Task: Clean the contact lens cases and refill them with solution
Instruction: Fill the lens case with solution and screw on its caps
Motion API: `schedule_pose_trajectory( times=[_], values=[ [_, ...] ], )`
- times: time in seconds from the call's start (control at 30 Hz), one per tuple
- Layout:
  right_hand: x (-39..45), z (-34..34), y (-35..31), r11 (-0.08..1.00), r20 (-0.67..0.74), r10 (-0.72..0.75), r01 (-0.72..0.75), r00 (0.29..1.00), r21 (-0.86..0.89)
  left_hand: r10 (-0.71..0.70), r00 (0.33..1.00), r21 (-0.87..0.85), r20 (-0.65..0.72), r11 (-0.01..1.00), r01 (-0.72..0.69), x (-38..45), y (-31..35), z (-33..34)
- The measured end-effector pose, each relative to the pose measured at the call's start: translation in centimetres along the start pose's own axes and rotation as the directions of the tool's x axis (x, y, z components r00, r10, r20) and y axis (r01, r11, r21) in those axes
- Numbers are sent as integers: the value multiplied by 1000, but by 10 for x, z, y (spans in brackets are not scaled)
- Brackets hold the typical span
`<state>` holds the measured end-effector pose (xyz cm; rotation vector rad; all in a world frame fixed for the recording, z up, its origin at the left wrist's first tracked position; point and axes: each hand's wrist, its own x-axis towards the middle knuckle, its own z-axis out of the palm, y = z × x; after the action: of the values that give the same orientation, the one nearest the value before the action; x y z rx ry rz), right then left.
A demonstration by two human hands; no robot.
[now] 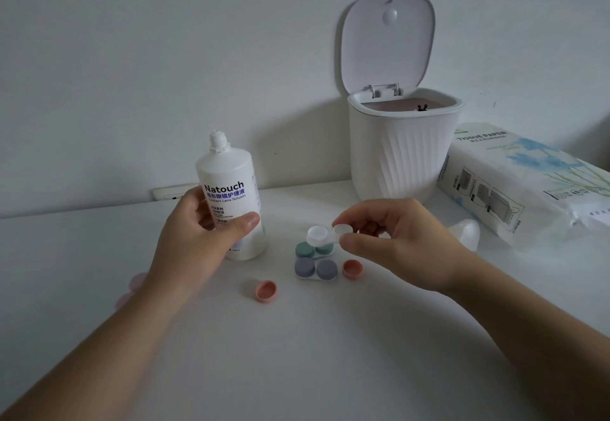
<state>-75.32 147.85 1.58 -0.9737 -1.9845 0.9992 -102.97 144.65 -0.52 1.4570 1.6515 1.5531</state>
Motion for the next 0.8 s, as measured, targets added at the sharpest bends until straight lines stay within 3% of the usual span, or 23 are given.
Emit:
schedule_pose_trajectory(
  times=[0.1,0.2,0.27,0.33,0.47,0.6,0.8],
  values=[
    [0,-1,1,1000,6,-7,7,1000,-3,-18,1000,26,0,999,18,-1,1,1],
    [0,-2,2,1000,2,-20,20,1000,-16,20,986,144,-168,990,4,-8,9,-2],
    [0,-2,2,999,-2,-30,30,1000,-16,146,953,190,-264,977,-97,-15,15,-6],
    [0,-2,2,999,9,-46,46,999,-15,285,921,214,-264,949,-232,-25,22,-6],
    [-1,-1,0,998,38,-66,66,997,-13,352,935,108,-46,932,-345,-38,29,7],
    [-2,-1,0,996,77,-88,88,993,1,265,928,23,263,959,-281,-48,26,17],
    [-5,1,-7,993,134,-118,121,984,-14,166,919,11,359,983,-182,-47,23,19]
  ],
)
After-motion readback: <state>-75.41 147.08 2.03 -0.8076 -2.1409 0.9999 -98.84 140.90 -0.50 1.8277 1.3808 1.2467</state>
